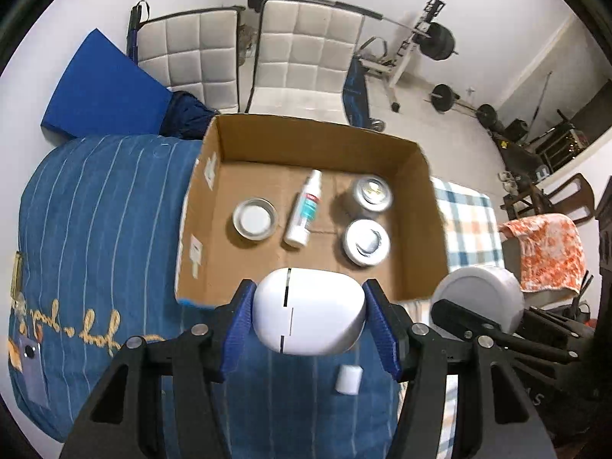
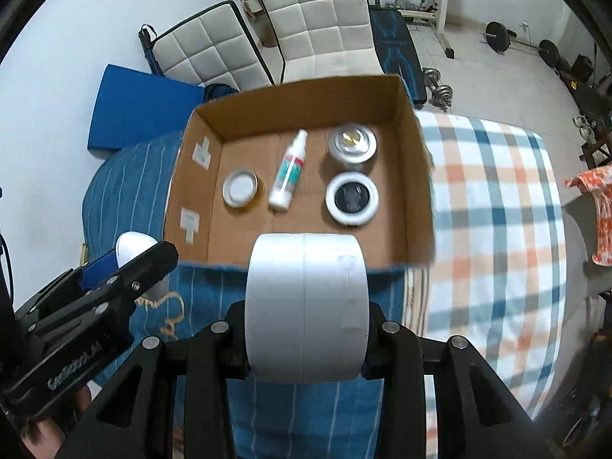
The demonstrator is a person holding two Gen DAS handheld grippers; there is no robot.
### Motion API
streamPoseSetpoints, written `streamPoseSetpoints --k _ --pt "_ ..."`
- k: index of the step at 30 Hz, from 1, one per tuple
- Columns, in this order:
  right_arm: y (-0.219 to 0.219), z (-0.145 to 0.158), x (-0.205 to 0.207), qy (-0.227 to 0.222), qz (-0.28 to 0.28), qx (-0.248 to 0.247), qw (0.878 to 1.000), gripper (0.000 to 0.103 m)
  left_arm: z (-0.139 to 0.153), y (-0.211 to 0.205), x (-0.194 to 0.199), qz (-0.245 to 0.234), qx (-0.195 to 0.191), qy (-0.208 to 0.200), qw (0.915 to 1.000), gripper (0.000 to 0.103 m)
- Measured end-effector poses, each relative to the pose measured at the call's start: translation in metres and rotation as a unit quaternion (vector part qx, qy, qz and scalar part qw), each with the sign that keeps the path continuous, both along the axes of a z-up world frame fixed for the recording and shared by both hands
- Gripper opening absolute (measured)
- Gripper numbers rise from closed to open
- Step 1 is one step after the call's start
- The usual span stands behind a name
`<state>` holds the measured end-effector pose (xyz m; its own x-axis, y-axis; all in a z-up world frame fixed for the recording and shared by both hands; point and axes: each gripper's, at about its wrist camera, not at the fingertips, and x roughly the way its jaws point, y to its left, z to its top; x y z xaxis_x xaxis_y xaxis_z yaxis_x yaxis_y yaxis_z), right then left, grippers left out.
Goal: Organize rigid objects
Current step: 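Lift the white cap and oval case over the cardboard box with both tools, then open both tools to drop the cap and oval case into the box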
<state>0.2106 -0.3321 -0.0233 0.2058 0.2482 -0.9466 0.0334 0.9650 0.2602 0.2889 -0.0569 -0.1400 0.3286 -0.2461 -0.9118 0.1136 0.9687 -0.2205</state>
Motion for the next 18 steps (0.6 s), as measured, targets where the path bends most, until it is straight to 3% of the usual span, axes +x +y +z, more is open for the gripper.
streamPoseSetpoints --k 7,11,16,18 --pt "0.022 -0.064 0.063 0.043 0.005 -0.014 0.999 0.040 -0.064 0.017 0.056 0.001 0.005 0.077 0.9971 0.055" --pt "0.036 -0.115 0.083 0.076 0.013 -0.027 0.997 0.040 -0.123 0.018 0.072 -0.007 0.007 0.145 0.9893 0.055" --pt "0.049 -0.166 0.096 0.113 0.023 -0.032 0.993 0.040 -0.168 0.019 0.086 -0.007 0.018 0.186 0.9823 0.055" --pt "0.053 -0.183 0.100 0.123 0.026 -0.042 0.991 0.040 -0.180 0.020 0.090 -0.007 0.006 0.199 0.9800 0.055"
